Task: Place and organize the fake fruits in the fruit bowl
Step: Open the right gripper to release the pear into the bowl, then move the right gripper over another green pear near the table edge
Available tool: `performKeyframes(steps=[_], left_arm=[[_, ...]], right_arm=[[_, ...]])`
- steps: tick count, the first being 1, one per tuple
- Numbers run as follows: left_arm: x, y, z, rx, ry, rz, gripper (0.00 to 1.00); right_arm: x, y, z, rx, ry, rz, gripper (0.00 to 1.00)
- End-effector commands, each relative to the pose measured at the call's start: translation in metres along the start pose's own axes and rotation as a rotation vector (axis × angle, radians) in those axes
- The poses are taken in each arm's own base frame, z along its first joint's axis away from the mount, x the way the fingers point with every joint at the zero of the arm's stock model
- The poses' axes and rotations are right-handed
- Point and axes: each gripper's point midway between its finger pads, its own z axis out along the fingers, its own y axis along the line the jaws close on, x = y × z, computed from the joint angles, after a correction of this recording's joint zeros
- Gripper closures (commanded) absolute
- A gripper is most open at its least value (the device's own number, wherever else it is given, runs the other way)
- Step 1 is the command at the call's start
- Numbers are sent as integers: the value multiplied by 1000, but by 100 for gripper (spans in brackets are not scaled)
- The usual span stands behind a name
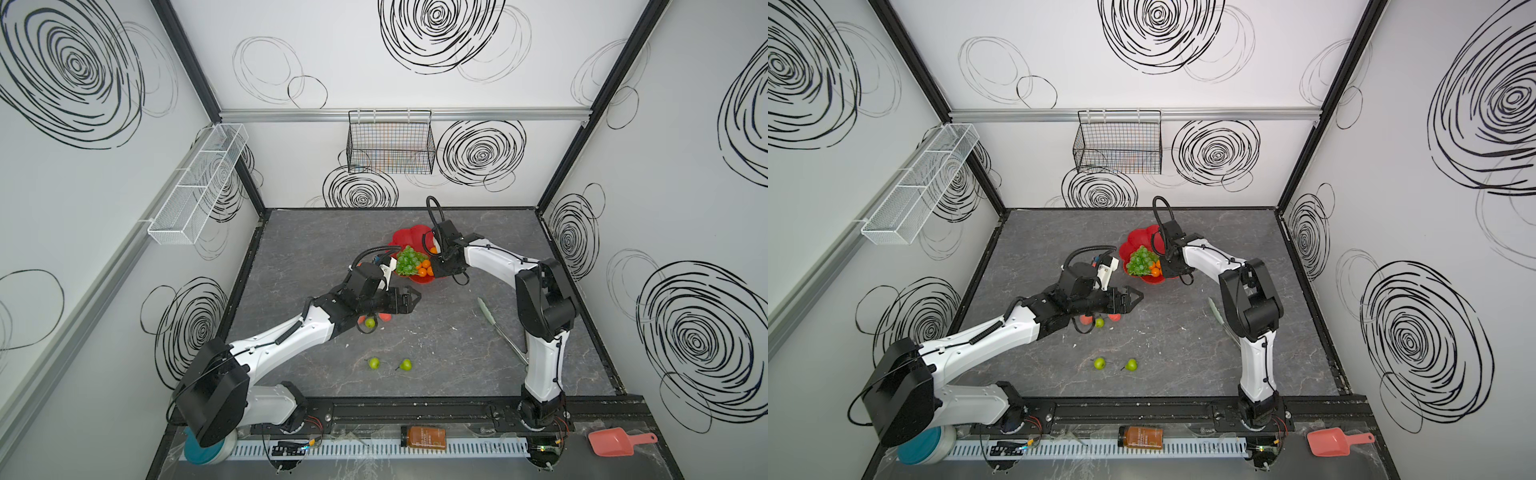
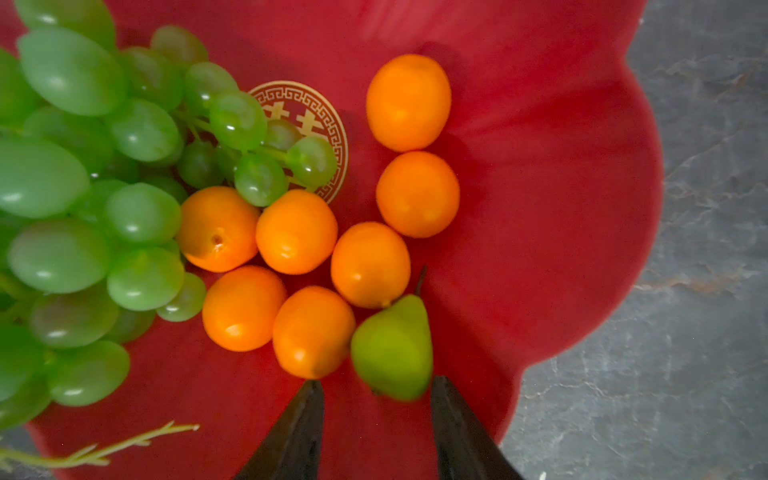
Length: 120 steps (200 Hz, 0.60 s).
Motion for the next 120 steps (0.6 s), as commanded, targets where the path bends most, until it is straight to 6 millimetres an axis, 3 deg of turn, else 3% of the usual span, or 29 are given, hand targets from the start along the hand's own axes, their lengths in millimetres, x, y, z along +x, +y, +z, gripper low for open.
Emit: performKeyframes(steps=[1,37,83,120], left_arm=[[-13,-16,-3,54,-49,14,4],[-15,-18,-6,54,-52,23,4],[-17,-18,-30,19,-83,34,4],[-2,1,-57,-70,-81,27,4]], right_arm=[[-3,-3,-2,12,3,-4,51],[-7,-4,-11,14,-14,0,51],[-19,11,-56,-29,-111,-4,50],[8,41,-82,-71,-144,-36,50]])
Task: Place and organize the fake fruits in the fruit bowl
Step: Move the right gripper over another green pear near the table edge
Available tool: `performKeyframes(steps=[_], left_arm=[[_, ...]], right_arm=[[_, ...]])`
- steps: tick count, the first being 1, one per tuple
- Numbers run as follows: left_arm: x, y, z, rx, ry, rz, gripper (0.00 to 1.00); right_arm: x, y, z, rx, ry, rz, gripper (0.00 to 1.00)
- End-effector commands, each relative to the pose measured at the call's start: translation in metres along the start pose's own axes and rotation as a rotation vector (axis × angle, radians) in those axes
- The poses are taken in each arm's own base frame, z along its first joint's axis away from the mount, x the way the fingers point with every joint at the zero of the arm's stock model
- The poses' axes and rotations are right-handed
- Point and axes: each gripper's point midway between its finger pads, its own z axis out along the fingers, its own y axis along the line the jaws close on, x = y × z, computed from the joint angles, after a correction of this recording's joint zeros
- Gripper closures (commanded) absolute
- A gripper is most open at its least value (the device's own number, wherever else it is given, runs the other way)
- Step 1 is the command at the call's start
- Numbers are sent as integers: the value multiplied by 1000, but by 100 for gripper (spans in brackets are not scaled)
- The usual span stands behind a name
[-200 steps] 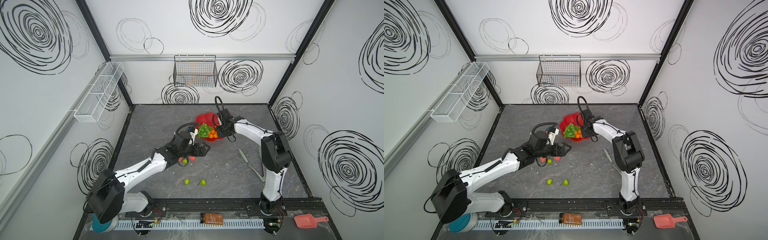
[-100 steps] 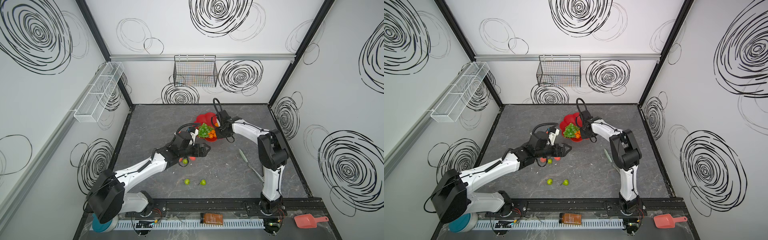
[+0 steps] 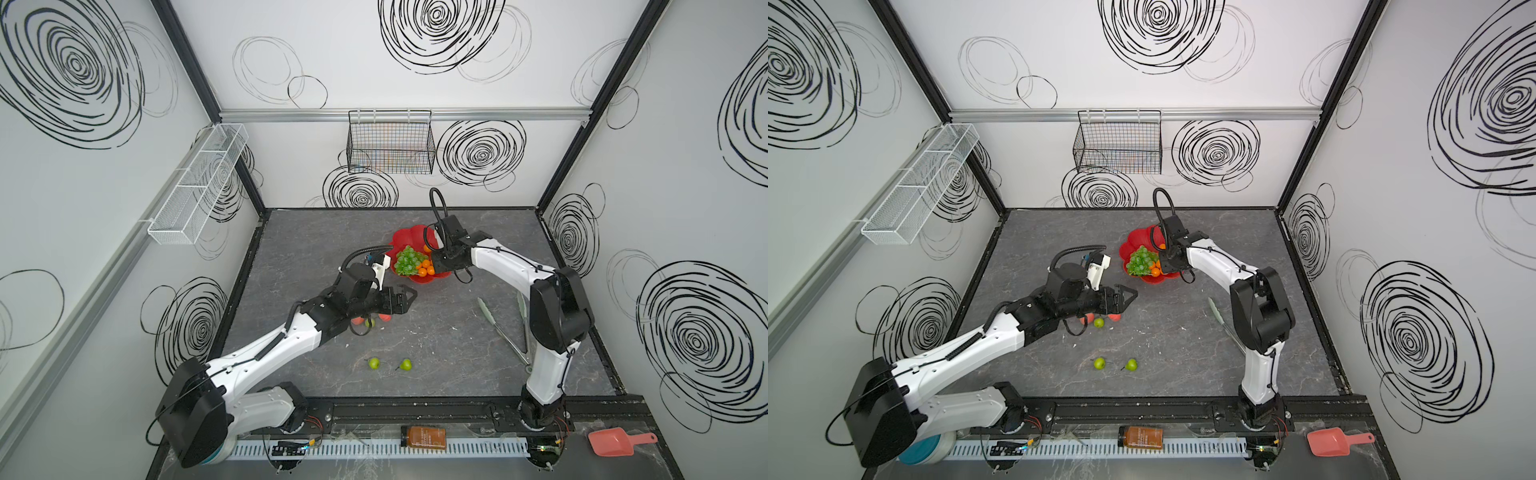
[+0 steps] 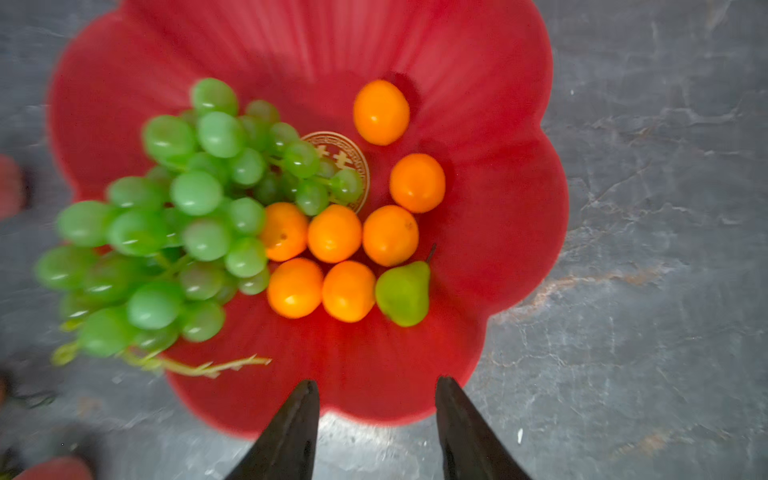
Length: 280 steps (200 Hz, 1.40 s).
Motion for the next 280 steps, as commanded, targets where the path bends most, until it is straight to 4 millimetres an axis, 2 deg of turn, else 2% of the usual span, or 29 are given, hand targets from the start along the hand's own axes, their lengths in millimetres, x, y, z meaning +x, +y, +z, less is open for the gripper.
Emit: performKeyframes(steps=[1,27,75,93,118,148,193,261,280], left_arm=[[11,16,-17,-77,-1,4,4],[32,33,-36,-130,18,-43,4],[71,62,-76,-253,62,-140,4],[88,66,-87,-238,77,-190,4],[109,71,-97,-234,105,-237,4],[114,73,-102,-228,94,-243,4],[111,70,-96,-199,80,-235,4],[111,69,-89,-188,86,-229,4],[111,68,-87,-189,91,-223,4]], right_arm=[[16,22,-25,-29,-22,-15,50],[54,62,-34,-106,7,-42,50],[144,129,-48,-230,139,-99,48],[177,146,-53,-255,189,-116,47],[207,159,-58,-254,231,-133,46],[224,167,-62,-281,257,-122,44],[244,163,-52,-263,316,-121,43],[253,175,-42,-298,350,-137,42],[256,173,-38,-278,359,-144,44]])
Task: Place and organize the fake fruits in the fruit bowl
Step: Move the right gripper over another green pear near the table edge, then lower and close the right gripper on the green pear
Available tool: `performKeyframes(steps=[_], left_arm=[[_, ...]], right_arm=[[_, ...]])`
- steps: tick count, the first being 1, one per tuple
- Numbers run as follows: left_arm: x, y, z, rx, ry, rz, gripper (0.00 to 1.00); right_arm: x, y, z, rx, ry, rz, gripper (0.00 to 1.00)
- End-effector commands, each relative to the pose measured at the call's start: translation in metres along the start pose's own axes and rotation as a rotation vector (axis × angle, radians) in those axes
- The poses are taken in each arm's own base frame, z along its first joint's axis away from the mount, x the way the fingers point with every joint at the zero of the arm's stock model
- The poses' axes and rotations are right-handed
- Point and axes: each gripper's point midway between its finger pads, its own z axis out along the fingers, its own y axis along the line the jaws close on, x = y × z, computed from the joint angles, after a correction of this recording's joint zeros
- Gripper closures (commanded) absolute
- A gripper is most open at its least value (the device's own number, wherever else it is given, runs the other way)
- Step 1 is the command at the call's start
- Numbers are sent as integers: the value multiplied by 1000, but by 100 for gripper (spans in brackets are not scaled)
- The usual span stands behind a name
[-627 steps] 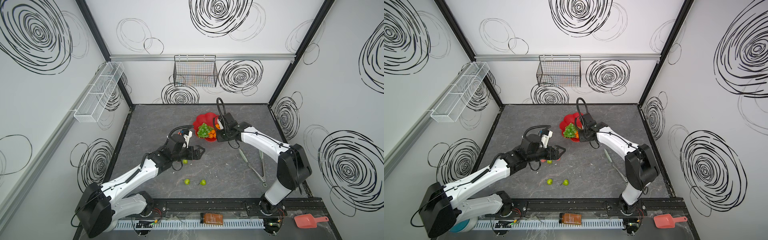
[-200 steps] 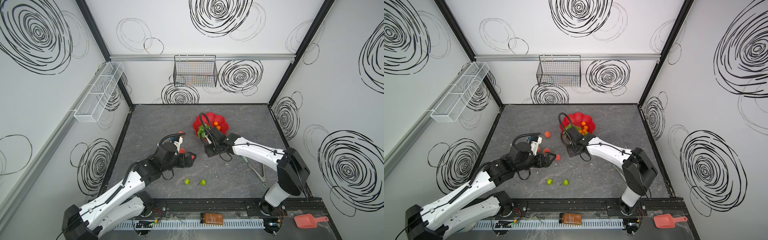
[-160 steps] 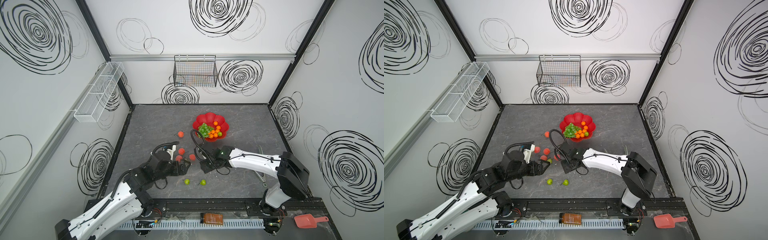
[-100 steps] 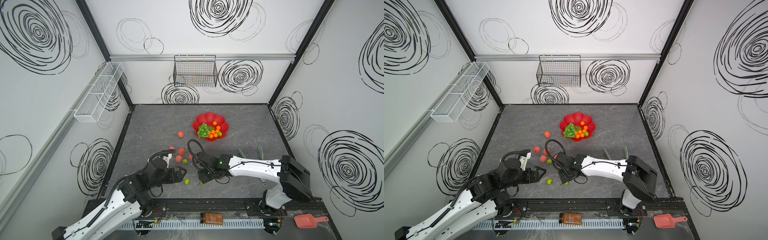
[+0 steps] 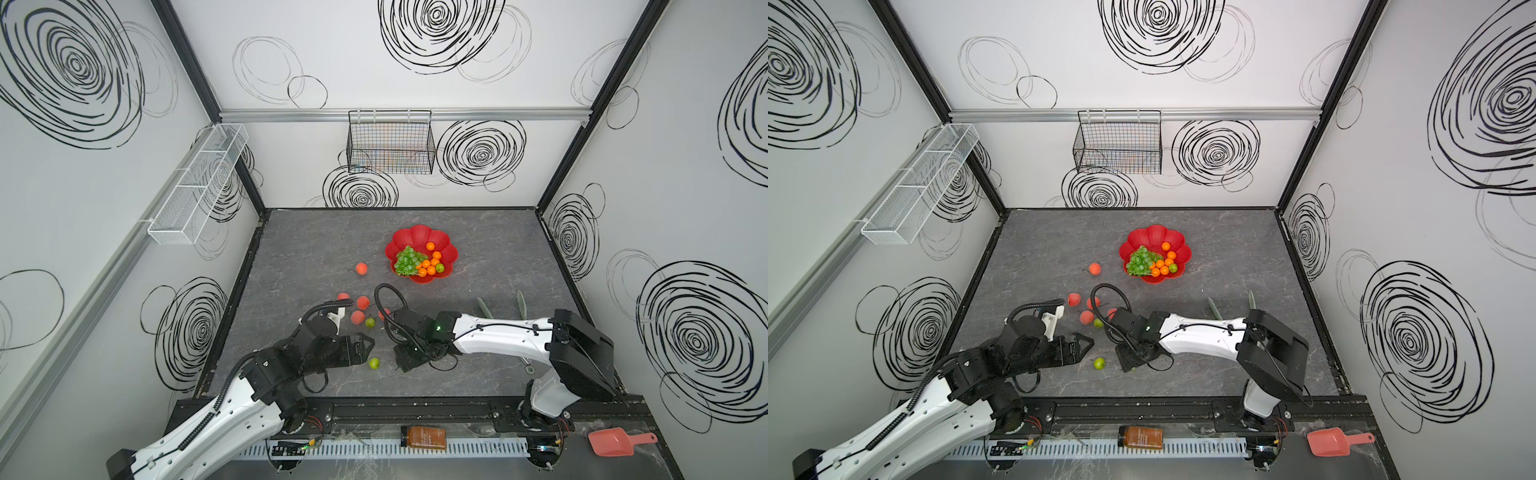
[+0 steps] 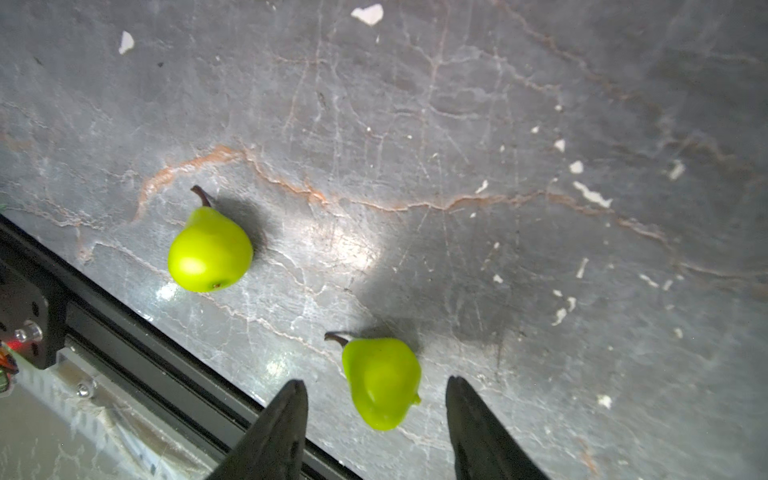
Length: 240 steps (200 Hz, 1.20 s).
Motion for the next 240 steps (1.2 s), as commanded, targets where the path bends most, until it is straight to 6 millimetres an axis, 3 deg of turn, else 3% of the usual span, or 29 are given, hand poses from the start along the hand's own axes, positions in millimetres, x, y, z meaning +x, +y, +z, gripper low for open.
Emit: performKeyframes(steps=[1,240], left_arm=[[-4,-6,4,24,-13,6,4],[-6,-7,10,18,-10,16,4]], right_arm=[[4,-1,8,15,14,5,44],[20,-8,31,21,87,-11,54]])
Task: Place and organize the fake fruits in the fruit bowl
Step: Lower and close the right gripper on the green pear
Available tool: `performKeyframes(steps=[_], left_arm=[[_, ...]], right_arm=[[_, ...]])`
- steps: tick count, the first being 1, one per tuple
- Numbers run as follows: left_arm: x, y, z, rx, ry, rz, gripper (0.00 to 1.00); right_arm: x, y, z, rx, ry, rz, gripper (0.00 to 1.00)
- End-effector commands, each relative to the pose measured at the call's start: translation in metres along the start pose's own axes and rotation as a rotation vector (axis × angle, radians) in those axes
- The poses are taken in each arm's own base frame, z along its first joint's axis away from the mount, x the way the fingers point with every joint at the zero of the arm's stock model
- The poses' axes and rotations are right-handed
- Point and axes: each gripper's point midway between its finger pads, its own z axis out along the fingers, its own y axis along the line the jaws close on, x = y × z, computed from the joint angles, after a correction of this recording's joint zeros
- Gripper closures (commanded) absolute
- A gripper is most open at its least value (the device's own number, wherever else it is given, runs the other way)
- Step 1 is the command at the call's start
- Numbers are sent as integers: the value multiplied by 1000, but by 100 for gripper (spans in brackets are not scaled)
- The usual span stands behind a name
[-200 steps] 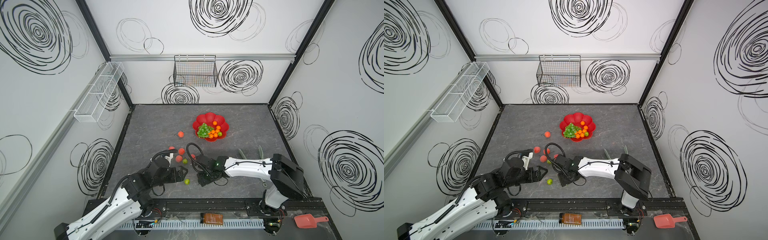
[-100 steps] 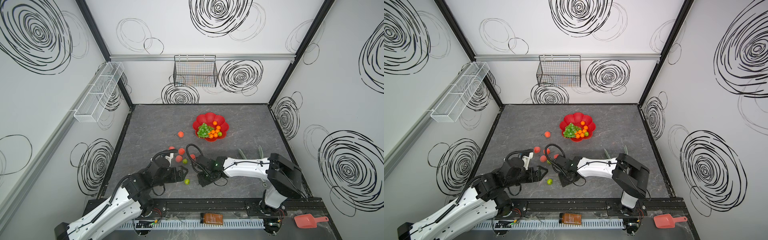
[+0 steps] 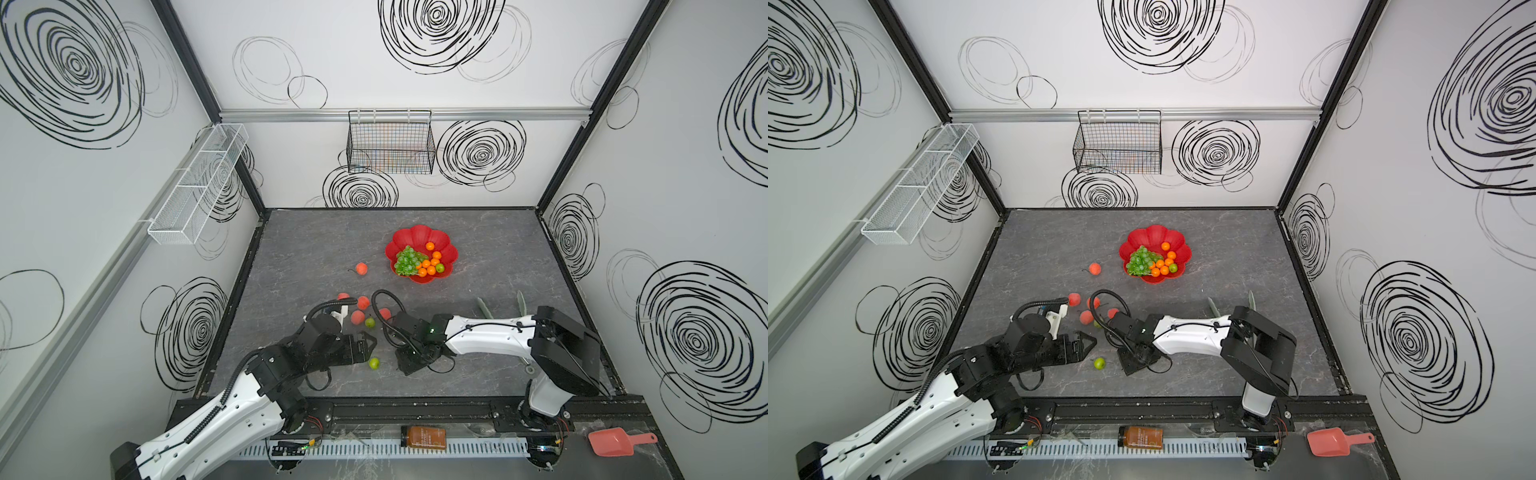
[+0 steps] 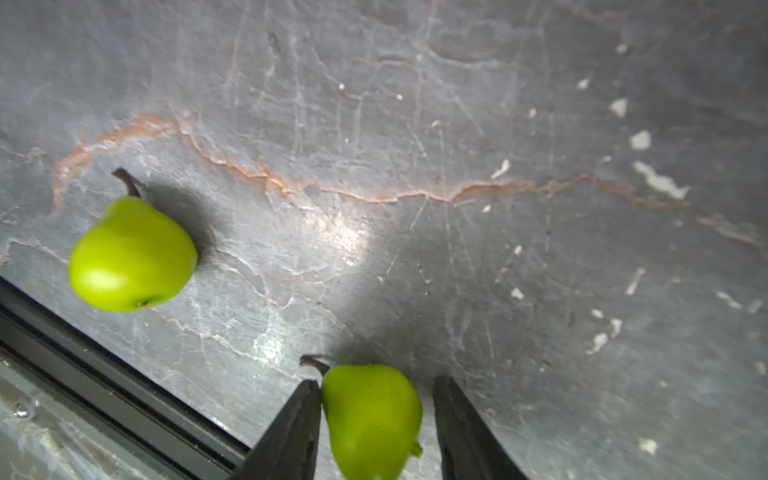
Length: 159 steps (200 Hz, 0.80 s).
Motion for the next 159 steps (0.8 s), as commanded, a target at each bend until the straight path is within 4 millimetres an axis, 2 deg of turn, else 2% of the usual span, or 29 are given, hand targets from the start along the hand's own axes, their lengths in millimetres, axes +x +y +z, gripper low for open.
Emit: performKeyframes(steps=[1,81,128,159], left_arm=[[-6,-8,1,30,-25,14,4],[-10,-11,4,35,-32,26,4],[-17,-18,5,38,-49,44,4],[-21,-18,8,30,-58,64,4]], right_arm=[[8,-2,10,4,25,-8,54],[6,-3,6,10,12,-20,59],[-2,-1,-5,4,-21,-32,61],[-4,-8,-11,14,-33,-28,62]])
